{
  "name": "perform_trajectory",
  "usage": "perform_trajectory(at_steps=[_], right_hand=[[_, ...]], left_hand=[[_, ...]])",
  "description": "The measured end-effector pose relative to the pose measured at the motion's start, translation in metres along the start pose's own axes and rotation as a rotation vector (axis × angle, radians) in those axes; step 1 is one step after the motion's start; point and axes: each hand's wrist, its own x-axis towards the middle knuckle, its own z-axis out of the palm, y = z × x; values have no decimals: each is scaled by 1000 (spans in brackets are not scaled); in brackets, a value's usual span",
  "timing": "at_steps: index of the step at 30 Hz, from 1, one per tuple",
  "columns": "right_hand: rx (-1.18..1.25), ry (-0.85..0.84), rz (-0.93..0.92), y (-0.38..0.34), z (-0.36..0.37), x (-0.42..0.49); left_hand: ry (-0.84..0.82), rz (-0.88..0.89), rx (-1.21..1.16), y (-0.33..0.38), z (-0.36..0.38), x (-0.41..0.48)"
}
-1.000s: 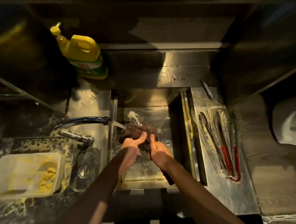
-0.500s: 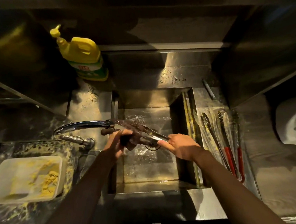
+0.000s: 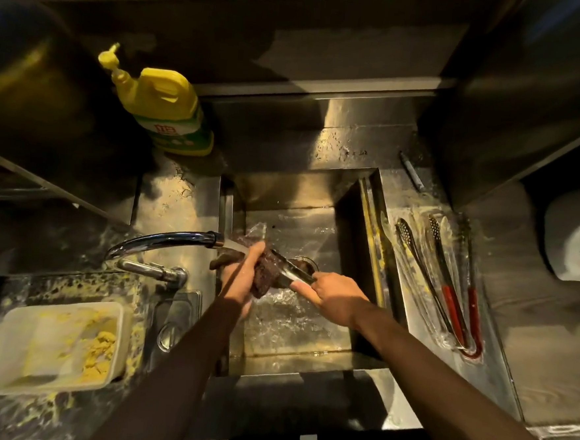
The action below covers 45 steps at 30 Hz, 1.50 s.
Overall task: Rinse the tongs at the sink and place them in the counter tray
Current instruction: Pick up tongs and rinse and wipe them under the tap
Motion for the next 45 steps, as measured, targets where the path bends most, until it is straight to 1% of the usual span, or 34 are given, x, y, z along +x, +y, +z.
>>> perform_trajectory(at_steps=[2, 4, 5, 7, 8, 9, 11, 12, 13, 14, 16, 18, 19, 21, 23, 26, 30, 32, 33, 34, 35, 36, 38, 40, 42, 44, 45], right_hand=[[-59, -37, -30, 3, -1, -5], [-201, -45, -80, 9, -8, -8], [-249, -38, -87, 13, -12, -10], [-219, -24, -56, 21, -16, -15], [-149, -10, -19, 26, -17, -18], [-57, 12, 23, 29, -17, -21], [158, 64, 79, 30, -14, -27], [229, 80, 99, 28, -12, -28], [264, 78, 111, 24, -10, -27], [271, 64, 104, 19, -9, -27], [216, 26, 31, 5, -6, -24], [233, -8, 2, -12, -4, -21], [281, -11, 1, -18, -2, -21], [334, -3, -7, -27, 4, -16], [386, 9, 15, -34, 9, -10], [452, 3, 38, -40, 12, -8], [554, 19, -19, -48, 15, -12], [680, 30, 83, -49, 9, -12], [729, 18, 120, -47, 4, -13], [734, 4, 126, -43, -1, -14], [690, -2, 105, -38, -4, -14], [642, -12, 65, -33, -10, -14], [521, 17, 3, -24, -19, -11], [371, 42, 6, -13, -24, -8], [261, 40, 10, -3, -20, -10], [242, 54, 19, 1, -18, -12], [237, 59, 12, -2, -19, -13]], left_hand=[[-18, 33, 173, -2, -10, 5], [-47, 133, 425, -2, -16, 8], [-30, 143, 460, -3, -17, 8], [73, 114, 293, 0, -18, 8], [148, 102, 210, 1, -21, 10], [172, 94, 145, 2, -24, 12], [73, 19, -23, 2, -29, 12], [3, -56, -115, 3, -28, 10], [-67, -117, -193, 5, -24, 3], [-94, -158, -231, 5, -20, -1], [-68, -138, -303, 4, -8, -6], [-31, -126, -404, 2, 1, -7], [-33, -146, -472, 1, 5, -6], [-91, -206, -537, -4, 10, -5], [-147, -237, -478, -11, 13, -5], [-175, -258, -285, -14, 14, -7], [-179, -183, -130, -11, 28, -7], [-188, -210, -56, -14, 32, -6], [-203, -207, 42, -14, 32, -4], [-204, -186, 142, -15, 28, 1], [-219, -144, 204, -16, 26, 7], [-243, -117, 197, -16, 23, 12], [-221, -108, 77, -13, 24, 13], [-180, -116, -108, -16, 27, 14], [-193, -124, -251, -20, 34, 13], [-208, -138, -206, -24, 42, 1], [-230, -154, -140, -27, 45, -3]])
